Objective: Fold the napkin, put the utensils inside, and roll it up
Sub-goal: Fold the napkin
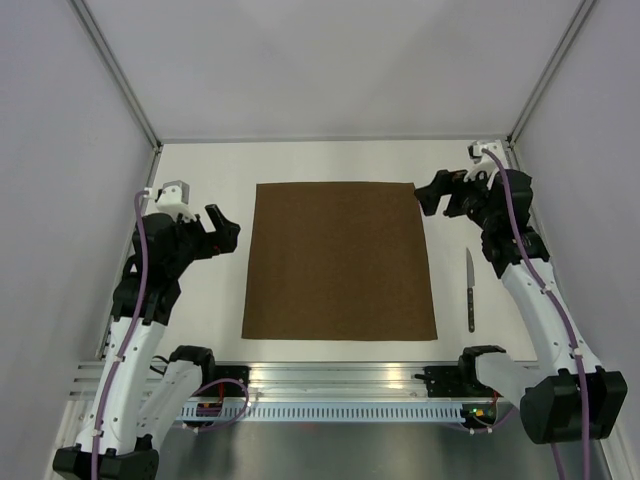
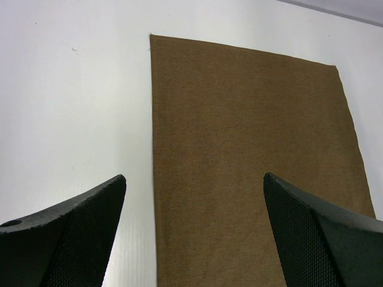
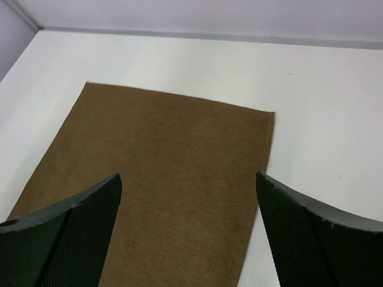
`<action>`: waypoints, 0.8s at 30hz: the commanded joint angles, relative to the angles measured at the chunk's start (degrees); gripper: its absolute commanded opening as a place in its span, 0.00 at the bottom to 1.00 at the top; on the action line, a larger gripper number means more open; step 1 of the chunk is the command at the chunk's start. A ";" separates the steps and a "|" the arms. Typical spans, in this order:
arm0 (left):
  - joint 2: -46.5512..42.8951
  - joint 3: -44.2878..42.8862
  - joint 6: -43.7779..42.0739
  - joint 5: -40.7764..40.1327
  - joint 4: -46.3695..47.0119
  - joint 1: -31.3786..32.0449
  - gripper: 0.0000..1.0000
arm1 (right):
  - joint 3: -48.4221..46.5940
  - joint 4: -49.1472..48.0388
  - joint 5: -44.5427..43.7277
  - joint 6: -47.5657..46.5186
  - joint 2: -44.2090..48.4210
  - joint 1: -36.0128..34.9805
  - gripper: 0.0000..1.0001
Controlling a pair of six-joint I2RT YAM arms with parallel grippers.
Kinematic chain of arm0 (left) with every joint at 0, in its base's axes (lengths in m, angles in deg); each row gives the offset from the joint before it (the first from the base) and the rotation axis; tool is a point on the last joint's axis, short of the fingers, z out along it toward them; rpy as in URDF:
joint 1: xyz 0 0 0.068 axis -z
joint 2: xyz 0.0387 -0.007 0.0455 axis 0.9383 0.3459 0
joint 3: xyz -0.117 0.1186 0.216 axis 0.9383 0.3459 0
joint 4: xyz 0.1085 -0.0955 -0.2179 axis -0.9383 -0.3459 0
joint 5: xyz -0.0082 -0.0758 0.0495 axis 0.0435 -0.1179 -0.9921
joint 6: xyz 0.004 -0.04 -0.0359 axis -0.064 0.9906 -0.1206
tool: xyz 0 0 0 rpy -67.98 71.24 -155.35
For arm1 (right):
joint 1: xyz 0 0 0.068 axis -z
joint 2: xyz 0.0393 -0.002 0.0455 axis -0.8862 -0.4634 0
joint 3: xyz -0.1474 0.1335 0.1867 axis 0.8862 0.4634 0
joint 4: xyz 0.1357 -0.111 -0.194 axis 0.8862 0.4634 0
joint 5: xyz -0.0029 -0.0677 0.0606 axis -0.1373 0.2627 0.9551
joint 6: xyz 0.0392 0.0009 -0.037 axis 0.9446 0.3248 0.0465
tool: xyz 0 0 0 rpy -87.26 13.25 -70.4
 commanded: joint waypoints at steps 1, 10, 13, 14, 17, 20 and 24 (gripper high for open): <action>0.67 -1.20 0.63 1.13 0.53 -0.24 1.00 | -3.27 0.71 3.53 -3.14 -2.69 -4.57 0.98; 2.16 -10.77 1.86 -0.36 -2.98 -0.24 1.00 | -14.35 10.29 -9.24 -12.55 -18.25 -33.76 0.87; 2.77 -13.15 2.04 -1.32 -4.65 -0.24 1.00 | -16.99 10.91 -11.61 -12.55 -22.29 -39.21 0.82; 3.04 -13.85 2.04 -1.41 -5.09 -0.24 1.00 | -17.60 10.74 -12.92 -12.55 -23.43 -43.05 0.81; 4.01 -17.36 2.47 -1.85 -6.59 -0.24 1.00 | -19.36 9.68 -17.32 -13.08 -29.57 -51.48 0.78; 4.27 -20.26 2.65 -3.08 -7.90 -0.24 1.00 | -22.34 9.24 -19.00 -13.60 -35.54 -58.61 0.74; 4.45 -23.08 3.00 -4.40 -10.10 -0.24 1.00 | -26.65 8.10 -18.39 -12.91 -42.50 -64.88 0.69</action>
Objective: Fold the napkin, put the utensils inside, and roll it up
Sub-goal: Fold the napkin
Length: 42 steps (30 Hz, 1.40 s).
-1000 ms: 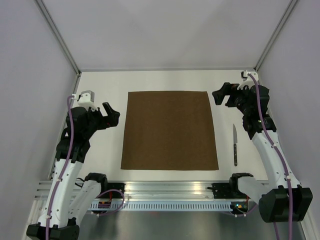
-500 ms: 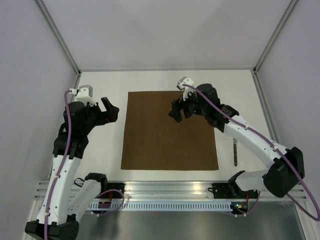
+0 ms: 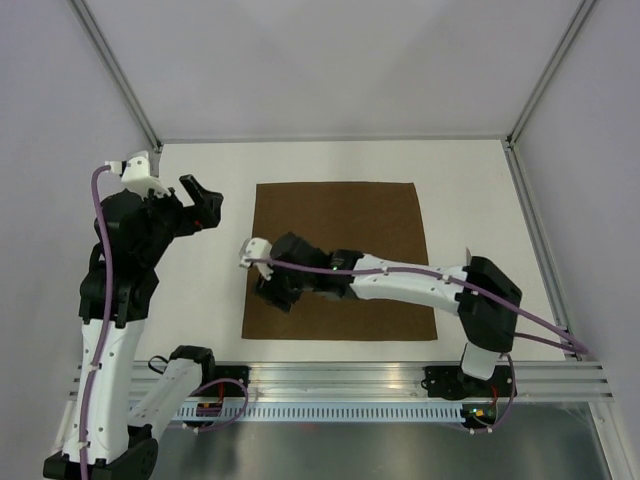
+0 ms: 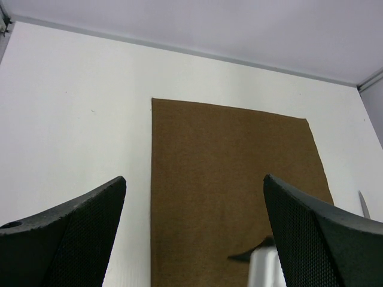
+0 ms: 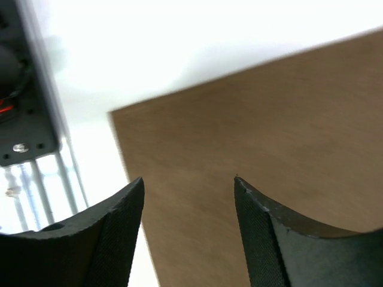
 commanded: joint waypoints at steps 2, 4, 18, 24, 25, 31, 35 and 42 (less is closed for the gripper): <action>-0.16 -4.16 3.00 -1.58 -4.12 -0.33 1.00 | -7.47 0.42 -1.93 0.67 -8.09 -5.53 0.65; -0.34 -4.51 3.44 -3.51 -4.56 -0.24 1.00 | -9.33 1.04 -2.10 1.02 -11.96 -7.63 0.61; 1.15 -4.60 3.71 -4.92 -5.00 -0.24 1.00 | -16.71 3.94 -5.79 7.79 -23.49 -12.39 0.50; 1.94 -4.16 3.80 -4.48 -4.65 -0.24 1.00 | -18.30 4.30 -6.93 7.97 -25.34 -12.83 0.50; 2.03 -4.07 3.80 -4.48 -4.56 -0.24 1.00 | -18.56 4.30 -7.11 8.05 -25.52 -12.74 0.50; 2.56 -3.72 3.53 -4.48 -4.30 -0.24 1.00 | -20.67 4.73 -7.55 8.05 -27.36 -13.18 0.50; 2.56 -3.11 3.27 -4.83 -4.12 -0.24 1.00 | -21.55 4.91 -7.64 8.41 -28.68 -13.36 0.50; 2.65 -2.32 2.92 -4.84 -3.69 -0.24 1.00 | -21.90 5.00 -7.90 8.49 -29.65 -13.36 0.50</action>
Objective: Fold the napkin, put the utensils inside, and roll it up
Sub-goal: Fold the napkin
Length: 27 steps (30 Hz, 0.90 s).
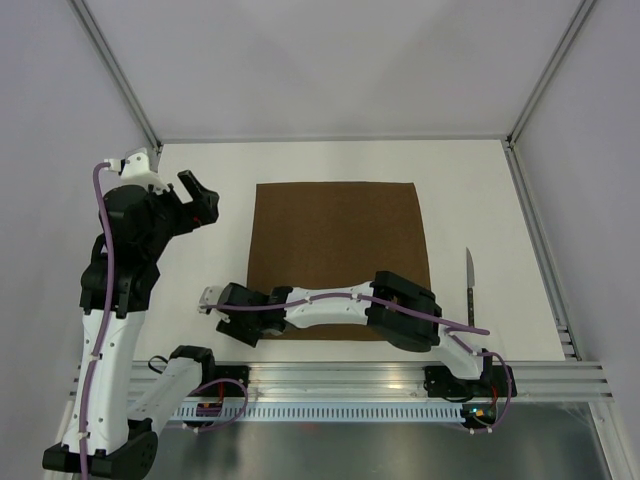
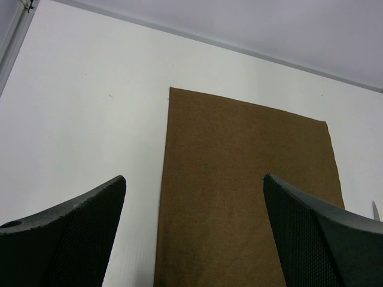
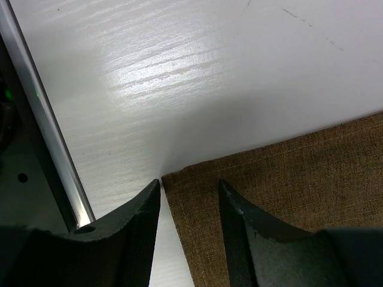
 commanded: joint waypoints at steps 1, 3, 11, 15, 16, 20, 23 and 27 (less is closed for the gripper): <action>0.29 0.42 1.15 -0.07 0.10 -0.20 1.00 | -2.65 2.03 -2.28 1.17 -1.04 -0.57 0.50; 0.38 0.59 1.15 0.02 0.36 -0.28 1.00 | -2.56 2.03 -2.02 1.35 -1.30 -0.48 0.50; 0.11 1.47 1.15 -0.24 0.71 -0.20 1.00 | -1.42 2.11 -1.93 1.44 -2.27 -0.48 0.47; -0.15 1.82 1.15 -0.25 0.80 -0.20 1.00 | -1.15 2.11 -1.93 1.26 -2.36 -0.57 0.41; -0.24 2.00 1.15 -0.42 0.89 -0.28 1.00 | -1.07 2.03 -1.84 1.26 -2.36 -0.48 0.39; -0.06 2.26 1.15 -0.42 1.06 -0.20 1.00 | -1.24 2.38 -1.58 1.00 -2.71 -0.57 0.29; -0.15 2.44 1.15 -0.33 1.24 -0.20 1.00 | -1.50 2.73 -1.75 0.56 -2.80 -0.48 0.18; -0.06 2.44 1.06 -0.42 1.41 -0.20 1.00 | -2.21 3.34 -2.11 -0.15 -1.92 -0.57 0.08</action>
